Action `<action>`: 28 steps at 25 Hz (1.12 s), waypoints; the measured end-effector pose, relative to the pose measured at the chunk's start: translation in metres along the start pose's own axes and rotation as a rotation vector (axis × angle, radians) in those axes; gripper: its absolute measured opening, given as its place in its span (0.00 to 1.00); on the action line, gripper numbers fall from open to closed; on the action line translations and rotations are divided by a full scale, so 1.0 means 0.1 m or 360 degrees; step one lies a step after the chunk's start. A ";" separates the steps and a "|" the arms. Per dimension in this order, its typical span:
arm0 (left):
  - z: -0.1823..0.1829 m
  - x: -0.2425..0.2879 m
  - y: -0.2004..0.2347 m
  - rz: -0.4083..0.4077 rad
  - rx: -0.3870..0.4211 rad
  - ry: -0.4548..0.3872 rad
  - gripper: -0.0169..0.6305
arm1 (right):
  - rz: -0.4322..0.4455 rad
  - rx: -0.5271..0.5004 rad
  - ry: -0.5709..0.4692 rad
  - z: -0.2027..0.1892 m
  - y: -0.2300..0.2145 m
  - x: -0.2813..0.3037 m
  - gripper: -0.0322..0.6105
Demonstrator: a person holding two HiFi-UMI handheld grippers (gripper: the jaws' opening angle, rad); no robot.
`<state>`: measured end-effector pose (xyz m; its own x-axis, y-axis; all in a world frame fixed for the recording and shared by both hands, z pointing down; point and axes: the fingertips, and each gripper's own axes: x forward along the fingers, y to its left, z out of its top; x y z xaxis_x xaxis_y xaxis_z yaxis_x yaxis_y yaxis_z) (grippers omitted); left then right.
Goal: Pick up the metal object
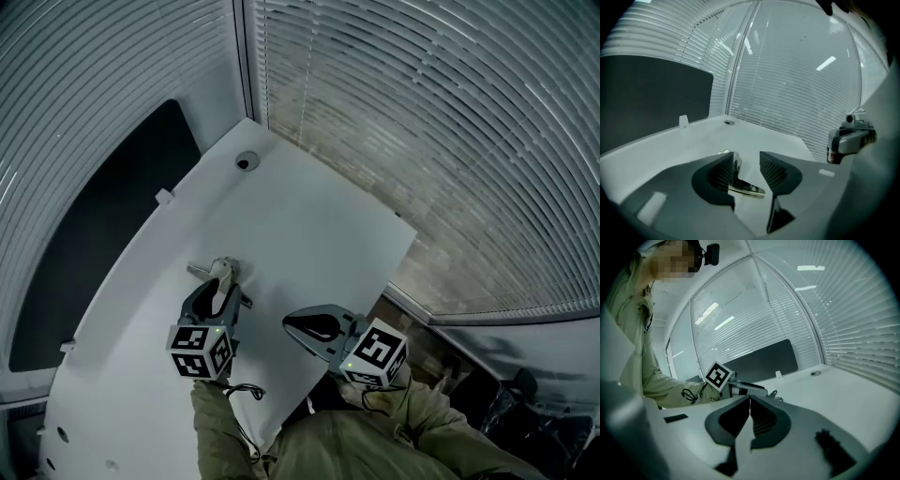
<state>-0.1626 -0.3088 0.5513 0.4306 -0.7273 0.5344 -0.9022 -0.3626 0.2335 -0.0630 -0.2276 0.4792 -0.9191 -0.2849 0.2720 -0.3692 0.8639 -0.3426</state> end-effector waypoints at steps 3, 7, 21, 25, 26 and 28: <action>-0.01 0.19 0.22 0.0042 -0.0018 0.0048 0.39 | 0.0023 0.0029 0.0016 -0.05 -0.06 0.13 0.06; -0.09 0.44 0.32 0.0006 0.0031 0.0176 0.58 | 0.0039 0.0074 0.0037 -0.10 -0.09 0.24 0.06; -0.31 0.72 0.41 0.0063 0.0214 0.0335 0.51 | 0.0019 0.0184 0.0043 -0.21 -0.22 0.36 0.06; -0.27 0.67 0.36 0.0067 0.0185 0.0290 0.50 | 0.0007 0.0172 0.0031 -0.17 -0.21 0.34 0.06; -0.24 0.66 0.34 0.0065 0.0168 0.0266 0.50 | 0.0002 0.0166 0.0027 -0.15 -0.22 0.33 0.06; -0.15 0.61 0.29 0.0052 0.0161 0.0218 0.50 | -0.0011 0.0151 0.0018 -0.12 -0.23 0.31 0.06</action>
<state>-0.1629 -0.3550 0.6028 0.3877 -0.6560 0.6475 -0.9057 -0.4019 0.1352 -0.0812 -0.2516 0.5060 -0.9151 -0.2856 0.2847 -0.3874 0.8185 -0.4241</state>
